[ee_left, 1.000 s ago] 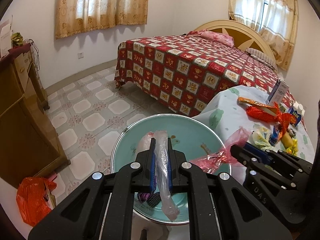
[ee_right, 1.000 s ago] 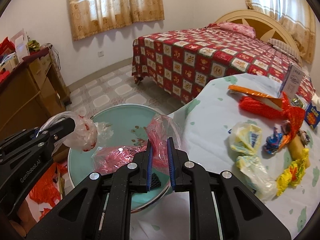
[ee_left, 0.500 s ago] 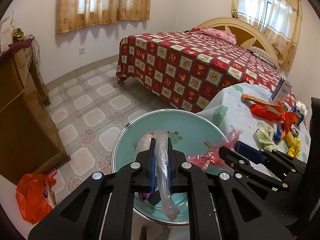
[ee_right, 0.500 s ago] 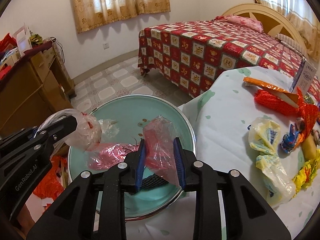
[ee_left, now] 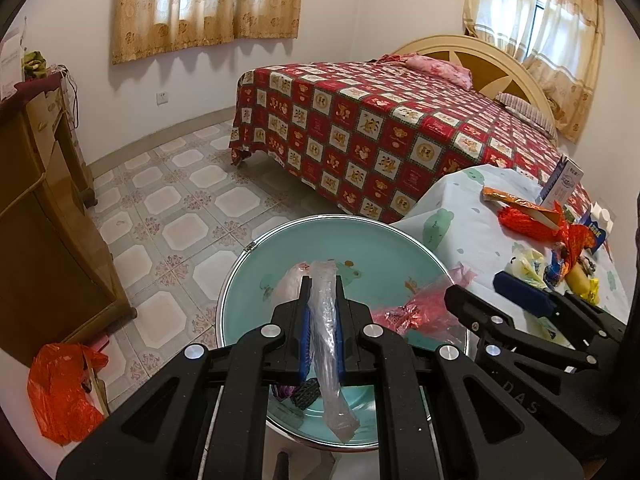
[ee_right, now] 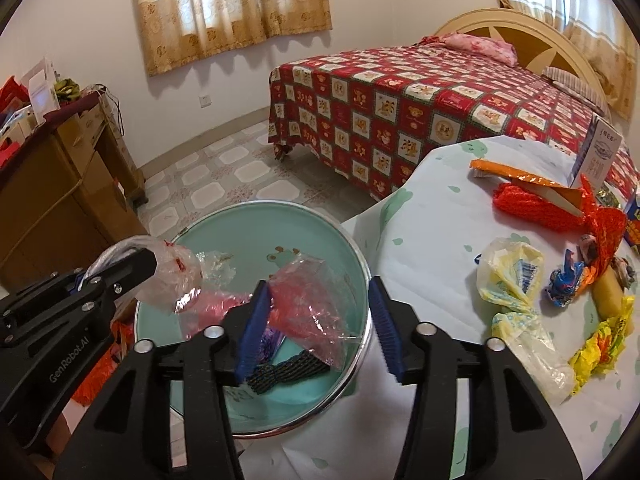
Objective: Collect trash
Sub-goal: 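Carry both bags over the teal bin and open both tools to release them, then move both open tools back toward the remaining wrappers on the table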
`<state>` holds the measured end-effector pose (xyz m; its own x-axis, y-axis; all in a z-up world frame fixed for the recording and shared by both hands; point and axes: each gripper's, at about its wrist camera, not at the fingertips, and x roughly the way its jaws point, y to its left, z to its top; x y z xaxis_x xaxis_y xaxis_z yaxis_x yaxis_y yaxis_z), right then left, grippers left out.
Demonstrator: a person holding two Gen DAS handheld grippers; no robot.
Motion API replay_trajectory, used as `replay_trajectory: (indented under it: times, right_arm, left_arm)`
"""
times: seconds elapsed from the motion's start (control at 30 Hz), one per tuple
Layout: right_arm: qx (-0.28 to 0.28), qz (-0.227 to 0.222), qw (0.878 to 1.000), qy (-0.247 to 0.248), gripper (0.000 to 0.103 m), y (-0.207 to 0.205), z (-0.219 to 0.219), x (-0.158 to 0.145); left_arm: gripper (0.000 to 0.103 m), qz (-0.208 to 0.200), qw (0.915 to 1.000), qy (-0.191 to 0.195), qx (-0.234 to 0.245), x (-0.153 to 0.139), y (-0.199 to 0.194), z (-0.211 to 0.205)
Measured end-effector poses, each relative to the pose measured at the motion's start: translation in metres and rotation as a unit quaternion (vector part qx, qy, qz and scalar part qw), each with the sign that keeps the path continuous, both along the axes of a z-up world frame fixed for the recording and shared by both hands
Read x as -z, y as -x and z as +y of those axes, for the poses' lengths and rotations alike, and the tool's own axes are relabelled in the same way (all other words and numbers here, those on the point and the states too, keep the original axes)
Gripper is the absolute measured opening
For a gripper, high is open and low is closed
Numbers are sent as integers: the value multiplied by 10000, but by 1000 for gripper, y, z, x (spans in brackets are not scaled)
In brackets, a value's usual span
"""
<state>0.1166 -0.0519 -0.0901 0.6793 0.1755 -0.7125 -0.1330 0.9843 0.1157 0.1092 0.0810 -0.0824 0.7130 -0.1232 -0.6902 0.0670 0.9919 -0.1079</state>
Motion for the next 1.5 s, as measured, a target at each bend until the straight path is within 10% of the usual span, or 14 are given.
replay_trajectory:
  times: [0.93, 1.13, 1.5]
  right_arm:
    - [338, -260, 9991, -82, 63, 6, -21, -19]
    - [429, -296, 9986, -71, 63, 10, -26, -23]
    - [809, -423, 9958, -38, 66, 28, -46, -27]
  left_arm:
    - [10, 95, 9998, -129, 87, 8, -2, -10]
    - [55, -36, 9992, -394, -116, 5, 0, -9]
    - [79, -362, 9956, -766, -411, -5, 7, -8]
